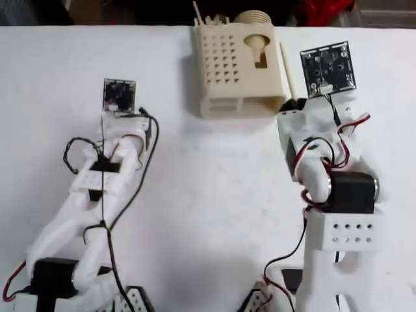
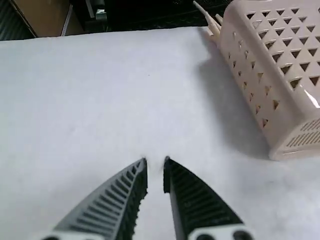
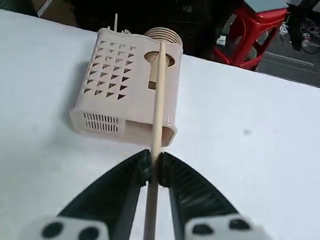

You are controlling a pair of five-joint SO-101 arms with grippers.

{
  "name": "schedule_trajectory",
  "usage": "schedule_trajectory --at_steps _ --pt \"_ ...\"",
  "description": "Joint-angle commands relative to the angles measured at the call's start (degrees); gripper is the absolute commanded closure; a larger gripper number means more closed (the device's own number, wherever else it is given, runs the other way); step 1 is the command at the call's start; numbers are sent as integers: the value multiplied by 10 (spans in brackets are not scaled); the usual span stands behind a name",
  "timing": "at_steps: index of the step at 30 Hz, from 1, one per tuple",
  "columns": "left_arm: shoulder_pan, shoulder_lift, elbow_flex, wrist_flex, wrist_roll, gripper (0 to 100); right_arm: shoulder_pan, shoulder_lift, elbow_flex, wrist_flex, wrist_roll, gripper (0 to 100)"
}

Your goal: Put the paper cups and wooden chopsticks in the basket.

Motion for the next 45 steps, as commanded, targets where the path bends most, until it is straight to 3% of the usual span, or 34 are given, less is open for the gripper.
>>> schedule_trajectory --at_steps 1,11,14,21,30,37,41,45 --pt "-1 -23 -3 -11 0 923 6 -4 -1 -12 8 982" --pt "-1 -23 -3 -11 0 923 7 -4 27 24 14 982" --pt "0 -23 -3 -11 0 923 7 -2 111 37 75 982" --pt "1 -23 -2 -11 0 924 57 -3 344 -107 146 980" --pt "3 -23 6 -15 0 924 76 -3 423 -112 222 823" --pt "3 -23 6 -15 0 924 72 -4 404 -113 217 823" --pt "3 -23 6 -15 0 924 62 -1 334 -123 160 824" --pt "2 -23 6 -15 0 924 11 31 244 -167 117 893"
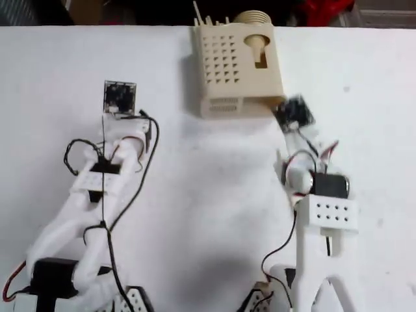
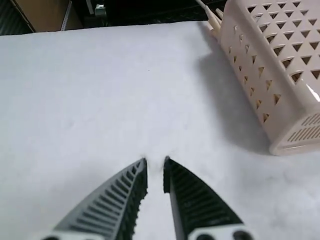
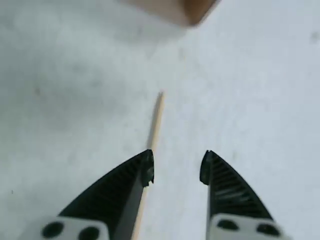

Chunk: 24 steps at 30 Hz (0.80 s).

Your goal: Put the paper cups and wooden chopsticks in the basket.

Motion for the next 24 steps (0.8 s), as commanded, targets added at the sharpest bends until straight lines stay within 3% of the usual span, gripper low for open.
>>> schedule_trajectory --at_steps 1,7,14,24 --pt "2 -23 -4 -13 0 924 -51 36 -99 -44 -36 908" --pt "2 -23 -4 -13 0 923 -80 218 -222 -161 -103 918" --pt "12 -23 -4 -13 0 922 -78 401 -308 -258 -111 919" --pt "34 -23 -1 -11 0 921 -76 532 -376 -263 -112 919"
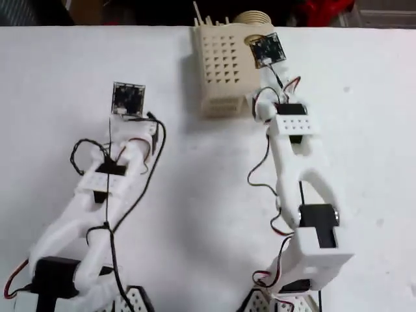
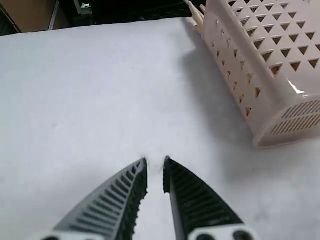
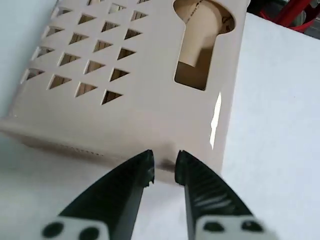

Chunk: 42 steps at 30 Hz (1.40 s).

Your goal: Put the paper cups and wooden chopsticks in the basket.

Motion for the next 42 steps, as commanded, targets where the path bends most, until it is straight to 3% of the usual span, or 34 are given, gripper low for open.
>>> schedule_trajectory --at_steps 1,5,9,13,16,24,42 --pt "9 -23 -4 -11 0 921 0 14 -25 -8 -2 919" --pt "9 -23 -3 -11 0 921 7 28 -24 3 0 919" --pt "6 -23 -3 -13 0 921 7 24 -24 79 3 919" --pt "4 -23 -5 -13 0 921 6 24 -16 133 67 936" --pt "4 -23 -5 -13 0 921 7 22 21 127 101 980" --pt "-21 -23 -14 -14 0 921 22 19 149 66 228 974" --pt "-56 -23 -25 -14 1 923 58 -263 482 25 387 971"
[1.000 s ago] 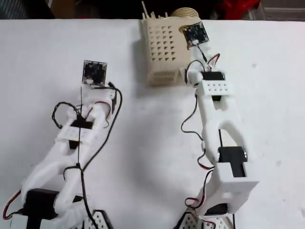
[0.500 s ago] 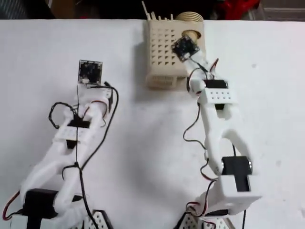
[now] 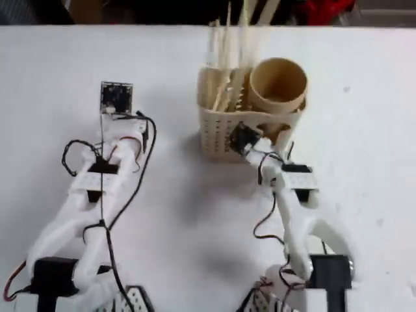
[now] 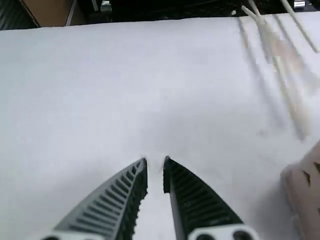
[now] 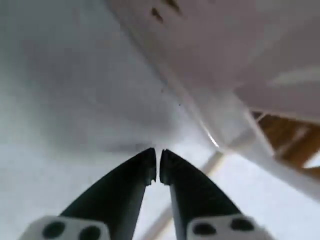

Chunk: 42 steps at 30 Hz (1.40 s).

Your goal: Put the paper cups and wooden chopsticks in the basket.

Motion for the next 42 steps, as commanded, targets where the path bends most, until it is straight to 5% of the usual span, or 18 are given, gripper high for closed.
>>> schedule_trajectory --at_steps 1,11,21,32,42 --pt "-22 -23 -25 -14 3 924 24 -52 47 -2 26 971" --pt "-22 -23 -25 -14 2 924 35 -163 116 1 17 971" --pt "-22 -23 -25 -14 1 924 35 -285 113 4 -143 971" --pt "-21 -23 -26 -14 1 924 36 -560 113 163 -196 971" --pt "41 -18 -134 38 3 924 157 -755 110 241 -229 971"
